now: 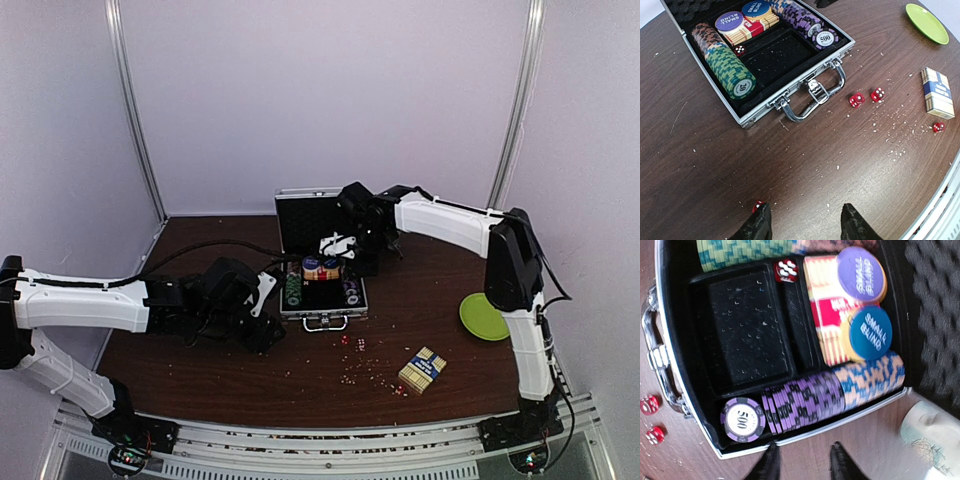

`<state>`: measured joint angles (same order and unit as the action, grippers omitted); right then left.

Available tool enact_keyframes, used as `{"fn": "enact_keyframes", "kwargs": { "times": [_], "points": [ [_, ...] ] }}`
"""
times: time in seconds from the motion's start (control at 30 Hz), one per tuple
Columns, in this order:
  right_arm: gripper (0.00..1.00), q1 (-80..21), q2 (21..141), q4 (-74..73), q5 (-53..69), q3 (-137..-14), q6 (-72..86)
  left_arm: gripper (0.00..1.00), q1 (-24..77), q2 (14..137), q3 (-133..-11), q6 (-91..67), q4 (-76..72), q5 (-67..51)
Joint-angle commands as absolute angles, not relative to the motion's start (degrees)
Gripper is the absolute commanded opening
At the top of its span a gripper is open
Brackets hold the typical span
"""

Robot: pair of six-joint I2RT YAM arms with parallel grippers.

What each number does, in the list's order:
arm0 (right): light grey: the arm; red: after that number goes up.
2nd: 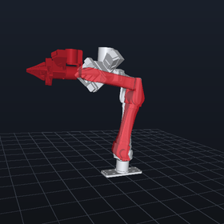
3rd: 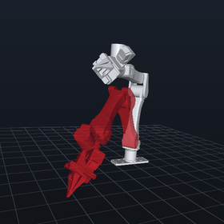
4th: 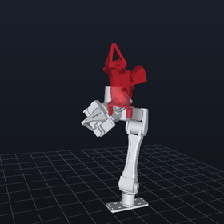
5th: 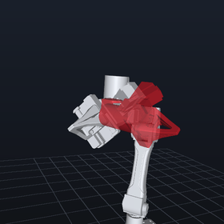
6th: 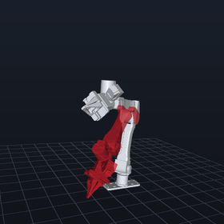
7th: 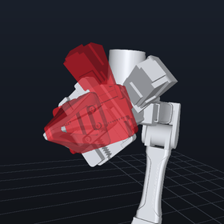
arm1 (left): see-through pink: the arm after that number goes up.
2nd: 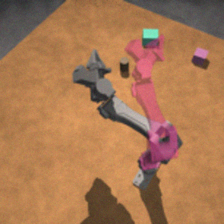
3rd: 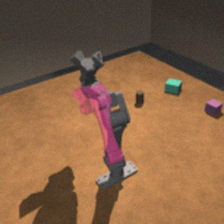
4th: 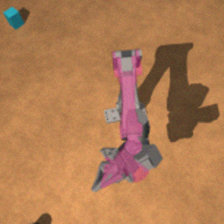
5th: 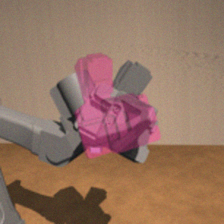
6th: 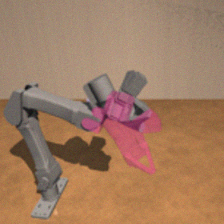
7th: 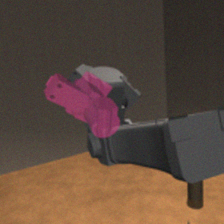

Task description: Pack up texas hold em set

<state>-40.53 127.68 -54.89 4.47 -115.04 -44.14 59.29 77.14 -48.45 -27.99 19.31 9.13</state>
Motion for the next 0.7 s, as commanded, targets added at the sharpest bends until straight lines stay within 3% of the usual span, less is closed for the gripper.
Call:
{"fn": "enact_keyframes", "kwargs": {
  "times": [0.0,0.2,0.37,0.67],
  "points": [
    [0.41,-39.4,127.2,-58.6,7.0,-115.8,-29.6,0.49,59.2,77.0,-48.5,-28.4,18.3,10.5],
    [0.56,-38.6,123.8,-56.8,13.1,-105.3,-15.5,0.49,59.2,77.4,-48.5,-28.7,17.4,10.3],
    [0.57,-37.8,126.0,-55.9,11.9,-105.6,-13.0,0.49,59.2,78.0,-48.8,-28.7,17.3,9.9],
    [0.55,-35.4,130.2,-58.2,22.5,-110.7,-11.7,0.49,59.2,77.6,-48.2,-29.5,17.1,9.9]
  ]
}}
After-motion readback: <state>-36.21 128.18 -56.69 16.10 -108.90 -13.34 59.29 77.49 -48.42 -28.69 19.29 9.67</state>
